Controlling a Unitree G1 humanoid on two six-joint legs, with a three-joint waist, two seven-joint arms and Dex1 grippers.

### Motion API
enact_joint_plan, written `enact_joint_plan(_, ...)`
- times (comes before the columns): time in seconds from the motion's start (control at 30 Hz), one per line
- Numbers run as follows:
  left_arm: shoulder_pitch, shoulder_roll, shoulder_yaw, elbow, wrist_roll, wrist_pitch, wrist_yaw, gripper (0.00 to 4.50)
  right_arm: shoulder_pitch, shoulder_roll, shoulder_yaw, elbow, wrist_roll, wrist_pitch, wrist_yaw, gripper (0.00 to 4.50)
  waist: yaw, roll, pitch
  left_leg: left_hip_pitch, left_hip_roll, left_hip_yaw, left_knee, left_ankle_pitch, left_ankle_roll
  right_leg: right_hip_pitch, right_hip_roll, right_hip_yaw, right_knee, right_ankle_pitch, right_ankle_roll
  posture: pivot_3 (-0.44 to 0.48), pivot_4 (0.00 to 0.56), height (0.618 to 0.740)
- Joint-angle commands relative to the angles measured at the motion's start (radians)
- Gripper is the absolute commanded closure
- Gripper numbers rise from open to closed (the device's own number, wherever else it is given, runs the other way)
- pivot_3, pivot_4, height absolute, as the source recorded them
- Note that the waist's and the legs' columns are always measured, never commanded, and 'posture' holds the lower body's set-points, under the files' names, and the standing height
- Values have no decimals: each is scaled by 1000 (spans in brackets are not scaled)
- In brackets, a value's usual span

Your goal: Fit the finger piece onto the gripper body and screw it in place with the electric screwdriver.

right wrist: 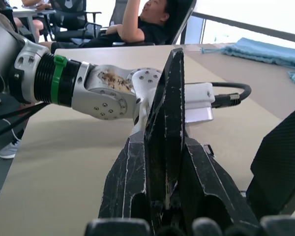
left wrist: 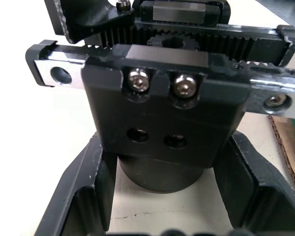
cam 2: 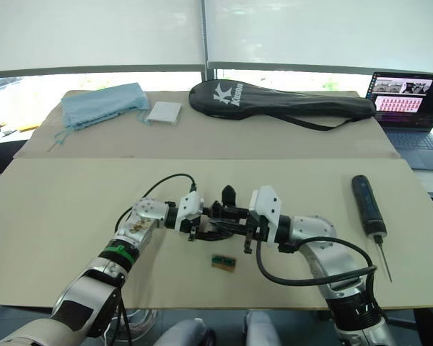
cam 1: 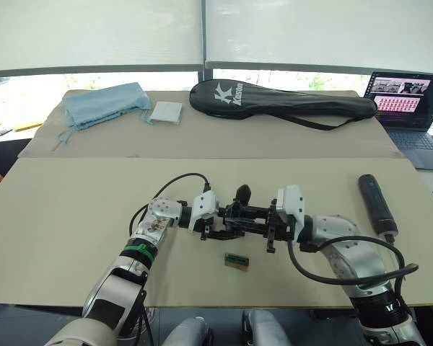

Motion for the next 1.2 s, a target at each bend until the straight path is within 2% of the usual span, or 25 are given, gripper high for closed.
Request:
enact_joint_plan(0.03,4,20,4,7,21,4,33,2223,-2,0,0,-19,-3,-16,-6,4108,0,0,0,0,0,0,0,0,0,0,0,0,0,0,0,0,150,740)
enact_joint_plan(0.63,9,24,2,2,15,31,17,2223,22,-29,15,-29,-29,50,-57,4108,0,0,-1,1,0,0,0,0,0,1,0,0,0,0,0,0,150,740)
enact_joint_plan(1.2,19,22,0,-11,11,43,15,2223,37,-66,31,-71,22,146,-30,4108,0,0,-2,1,0,0,0,0,0,1,0,0,0,0,0,0,150,740)
